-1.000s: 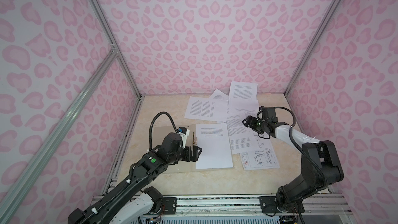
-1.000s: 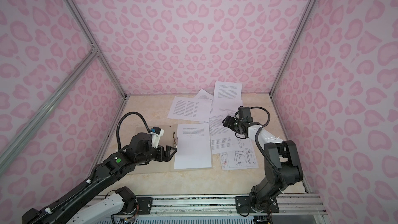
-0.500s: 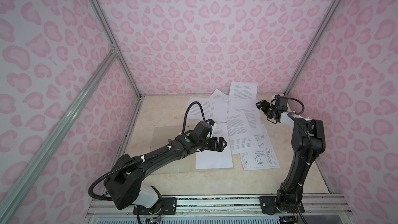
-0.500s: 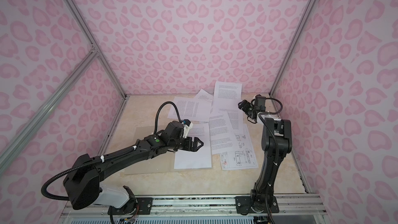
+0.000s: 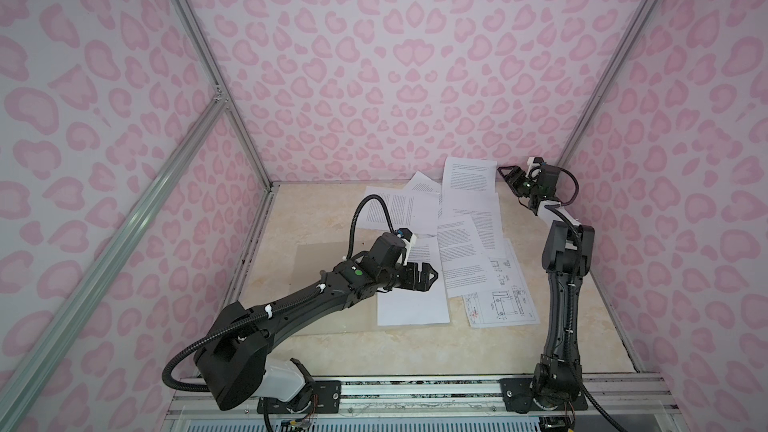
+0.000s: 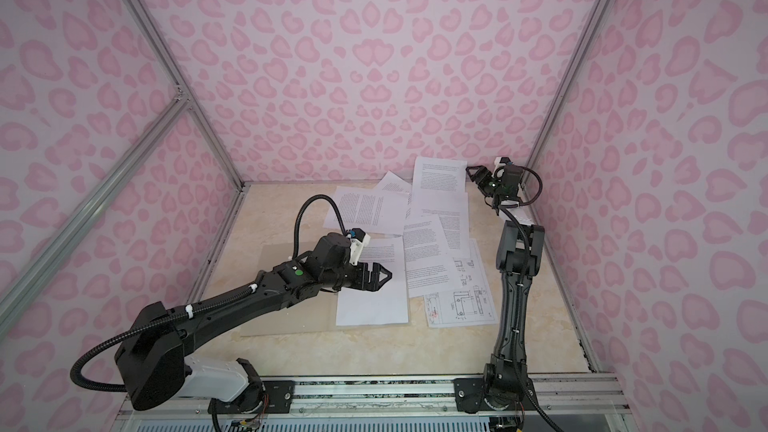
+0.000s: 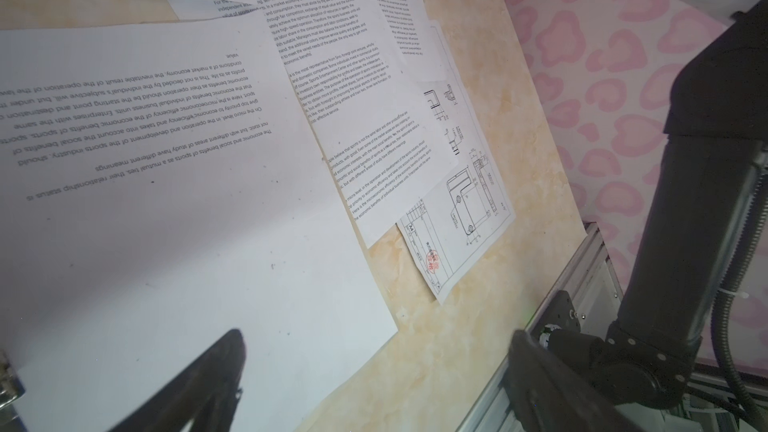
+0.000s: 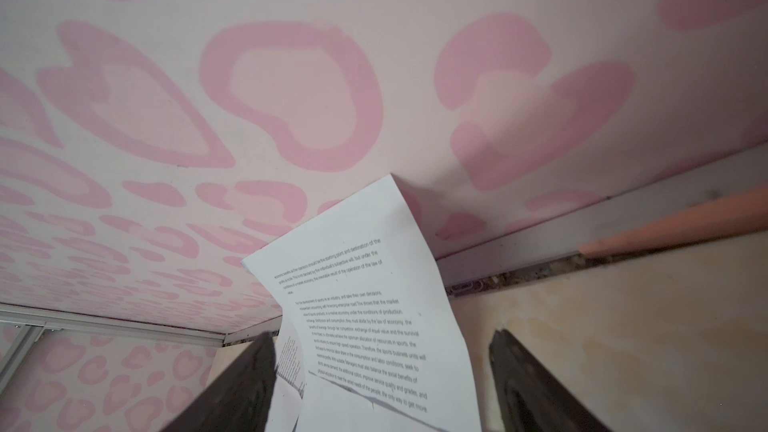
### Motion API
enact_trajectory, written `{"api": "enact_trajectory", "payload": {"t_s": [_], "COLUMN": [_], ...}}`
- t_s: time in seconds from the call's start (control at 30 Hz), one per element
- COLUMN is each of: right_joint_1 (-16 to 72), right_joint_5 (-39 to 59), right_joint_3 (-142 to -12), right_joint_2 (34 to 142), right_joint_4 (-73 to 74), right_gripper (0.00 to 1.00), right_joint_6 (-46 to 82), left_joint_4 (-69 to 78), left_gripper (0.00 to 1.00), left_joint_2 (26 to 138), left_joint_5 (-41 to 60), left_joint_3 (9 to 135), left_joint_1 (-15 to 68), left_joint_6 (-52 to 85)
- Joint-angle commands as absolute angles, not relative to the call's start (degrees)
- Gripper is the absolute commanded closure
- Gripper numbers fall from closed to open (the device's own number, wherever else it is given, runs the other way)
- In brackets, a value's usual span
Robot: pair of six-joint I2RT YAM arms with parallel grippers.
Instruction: Put the files into the folder
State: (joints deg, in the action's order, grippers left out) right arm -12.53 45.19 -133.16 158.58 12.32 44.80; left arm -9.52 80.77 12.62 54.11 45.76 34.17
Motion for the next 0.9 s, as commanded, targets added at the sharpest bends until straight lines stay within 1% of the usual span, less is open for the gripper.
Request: {"api": "enact_trajectory", "payload": {"t_s": [0.0, 0.1, 0.2, 0.57, 0.77, 0.87], "right_joint_1": [-12.8, -12.7, -12.8, -11.0, -9.7, -9.4], "right_joint_5": [46.3, 45.8, 46.3, 49.3, 51.5, 53.4], "right_joint_3": [-140.3, -148.9, -153.4, -153.7, -153.7, -153.7], "right_joint_2": [163.5, 168.6, 172.6, 174.1, 174.7, 175.5], "right_joint_4": [8.8, 5.9, 7.9, 7.5, 7.6, 12.9], "right_gripper": [0.17, 0.17, 0.17, 0.17, 0.23, 0.32], "right_joint_6": [48.0, 49.2, 53.2, 52.7, 52.3, 56.3], "left_joint_4": [-9.4, -9.7, -9.9, -10.3, -10.4, -10.5], "left_gripper": [0.00, 0.00, 0.00, 0.00, 0.00, 0.00], "left_joint_2": [79.9, 79.5, 79.1, 78.4, 77.4, 76.6], "left_joint_5": [11.7, 11.3, 10.9, 10.1, 9.5, 9.1], "left_joint_3": [53.9, 53.8, 53.8, 54.9, 54.0, 53.4], "left_joint_1": [45.8, 45.8, 45.8, 45.7, 45.7, 45.8], "left_joint_6": [33.3, 33.2, 32.8, 31.7, 31.6, 31.7]}}
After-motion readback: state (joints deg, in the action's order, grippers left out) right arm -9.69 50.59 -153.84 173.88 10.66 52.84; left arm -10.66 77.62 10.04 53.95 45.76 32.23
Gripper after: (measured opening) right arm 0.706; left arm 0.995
